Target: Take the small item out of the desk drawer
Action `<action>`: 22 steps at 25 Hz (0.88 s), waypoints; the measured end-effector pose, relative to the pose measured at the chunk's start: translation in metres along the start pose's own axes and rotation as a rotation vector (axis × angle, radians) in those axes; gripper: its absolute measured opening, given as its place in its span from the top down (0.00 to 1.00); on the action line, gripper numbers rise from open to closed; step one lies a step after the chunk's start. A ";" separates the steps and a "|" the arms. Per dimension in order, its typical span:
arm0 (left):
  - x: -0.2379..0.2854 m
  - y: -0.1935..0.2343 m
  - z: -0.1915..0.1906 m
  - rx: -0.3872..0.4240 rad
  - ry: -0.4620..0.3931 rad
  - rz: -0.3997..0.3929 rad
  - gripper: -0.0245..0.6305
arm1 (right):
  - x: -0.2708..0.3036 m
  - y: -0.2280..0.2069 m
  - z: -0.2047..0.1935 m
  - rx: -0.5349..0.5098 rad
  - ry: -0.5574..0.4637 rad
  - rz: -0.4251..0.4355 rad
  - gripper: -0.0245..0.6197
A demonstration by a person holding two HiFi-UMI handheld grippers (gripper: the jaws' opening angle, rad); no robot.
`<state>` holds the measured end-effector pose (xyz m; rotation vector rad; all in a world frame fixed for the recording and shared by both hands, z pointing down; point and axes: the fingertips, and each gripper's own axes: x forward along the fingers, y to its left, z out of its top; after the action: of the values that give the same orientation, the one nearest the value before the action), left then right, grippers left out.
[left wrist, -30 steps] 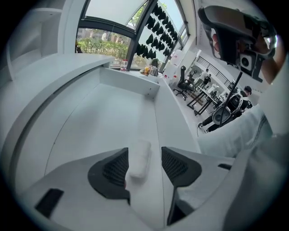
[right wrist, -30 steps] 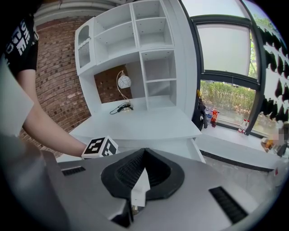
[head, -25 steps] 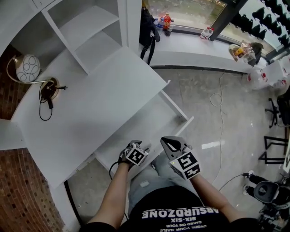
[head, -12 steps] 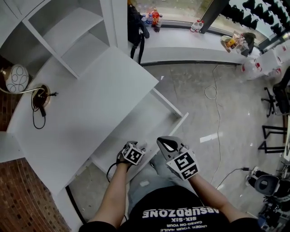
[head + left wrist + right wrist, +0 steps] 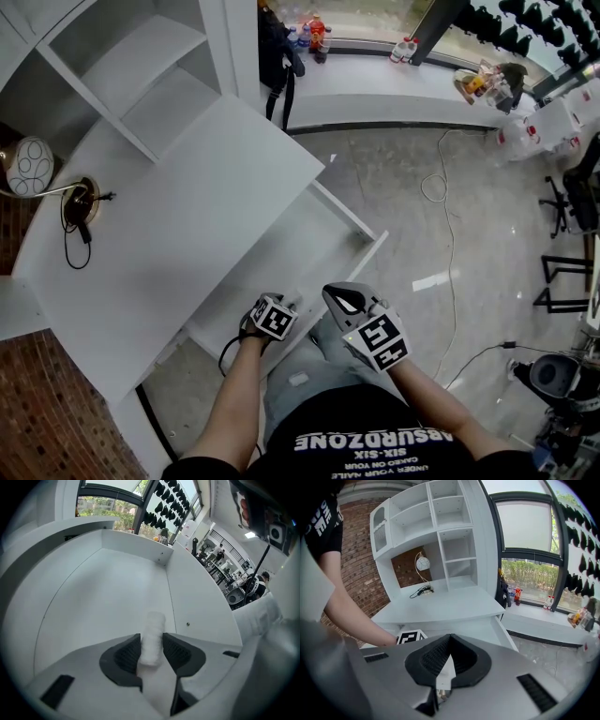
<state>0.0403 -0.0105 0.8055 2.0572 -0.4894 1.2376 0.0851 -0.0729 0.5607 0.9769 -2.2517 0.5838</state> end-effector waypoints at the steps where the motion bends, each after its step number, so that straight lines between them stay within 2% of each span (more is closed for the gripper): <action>1: -0.001 0.000 0.000 0.001 0.001 0.001 0.73 | 0.000 0.001 0.000 0.001 0.000 0.002 0.96; 15: -0.017 -0.008 0.000 -0.008 -0.028 -0.017 0.75 | -0.002 0.012 0.001 -0.016 -0.002 0.039 0.96; 22: -0.034 -0.004 0.001 -0.023 -0.054 0.007 0.75 | 0.001 0.021 0.007 -0.036 -0.010 0.067 0.96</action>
<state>0.0270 -0.0092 0.7740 2.0757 -0.5338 1.1782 0.0661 -0.0641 0.5529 0.8917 -2.3032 0.5666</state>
